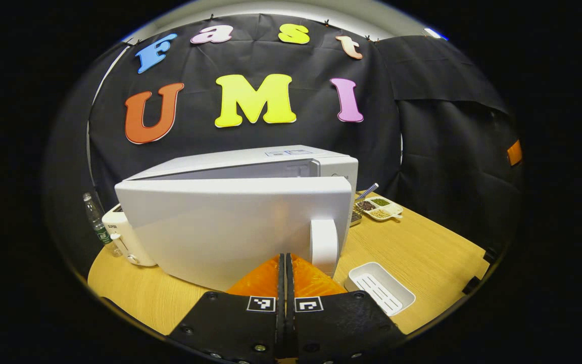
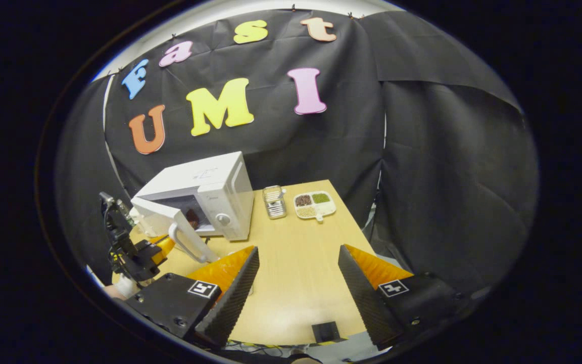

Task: Open the microwave oven with the left hand, put the food in, and close the microwave oven.

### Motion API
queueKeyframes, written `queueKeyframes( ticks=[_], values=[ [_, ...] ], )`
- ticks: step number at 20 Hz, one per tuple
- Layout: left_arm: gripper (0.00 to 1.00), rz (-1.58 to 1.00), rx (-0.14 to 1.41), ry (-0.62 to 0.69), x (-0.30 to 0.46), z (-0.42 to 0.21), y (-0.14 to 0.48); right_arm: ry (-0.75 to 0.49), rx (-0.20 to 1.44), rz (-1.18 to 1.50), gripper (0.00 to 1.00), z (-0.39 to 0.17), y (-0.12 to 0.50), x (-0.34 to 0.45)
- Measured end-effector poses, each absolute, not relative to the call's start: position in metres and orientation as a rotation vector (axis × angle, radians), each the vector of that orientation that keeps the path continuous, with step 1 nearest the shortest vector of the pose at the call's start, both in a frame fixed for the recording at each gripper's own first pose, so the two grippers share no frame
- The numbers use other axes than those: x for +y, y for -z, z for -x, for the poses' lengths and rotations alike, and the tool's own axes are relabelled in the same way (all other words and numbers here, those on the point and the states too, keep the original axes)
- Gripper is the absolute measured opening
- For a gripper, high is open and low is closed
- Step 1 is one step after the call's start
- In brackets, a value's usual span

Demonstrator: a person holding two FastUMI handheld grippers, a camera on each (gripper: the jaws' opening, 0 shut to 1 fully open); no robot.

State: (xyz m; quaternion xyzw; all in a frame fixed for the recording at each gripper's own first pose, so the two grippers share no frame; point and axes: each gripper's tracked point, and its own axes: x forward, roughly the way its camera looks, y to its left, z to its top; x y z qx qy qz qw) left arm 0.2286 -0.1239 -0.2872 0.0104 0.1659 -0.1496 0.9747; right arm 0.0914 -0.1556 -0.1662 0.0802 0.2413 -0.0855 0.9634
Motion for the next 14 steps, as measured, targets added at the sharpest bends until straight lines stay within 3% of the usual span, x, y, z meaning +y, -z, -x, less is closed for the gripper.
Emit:
queueKeyframes(
  ticks=[3,4,5,14],
  values=[
    [0.0,-0.022,0.334,0.278,-0.131,-0.254,0.291,0.163,0.489,-0.15,1.0,-0.099,0.165,-0.168],
    [0.0,-0.02,0.333,0.272,-0.133,-0.26,0.291,0.166,0.487,-0.149,0.92,-0.101,0.165,-0.172],
    [0.0,-0.016,0.331,0.265,-0.137,-0.268,0.293,0.166,0.485,-0.151,1.0,-0.103,0.164,-0.177],
    [0.0,-0.011,0.32,0.221,-0.148,-0.306,0.292,0.187,0.475,-0.156,1.0,-0.113,0.162,-0.209]
  ],
)
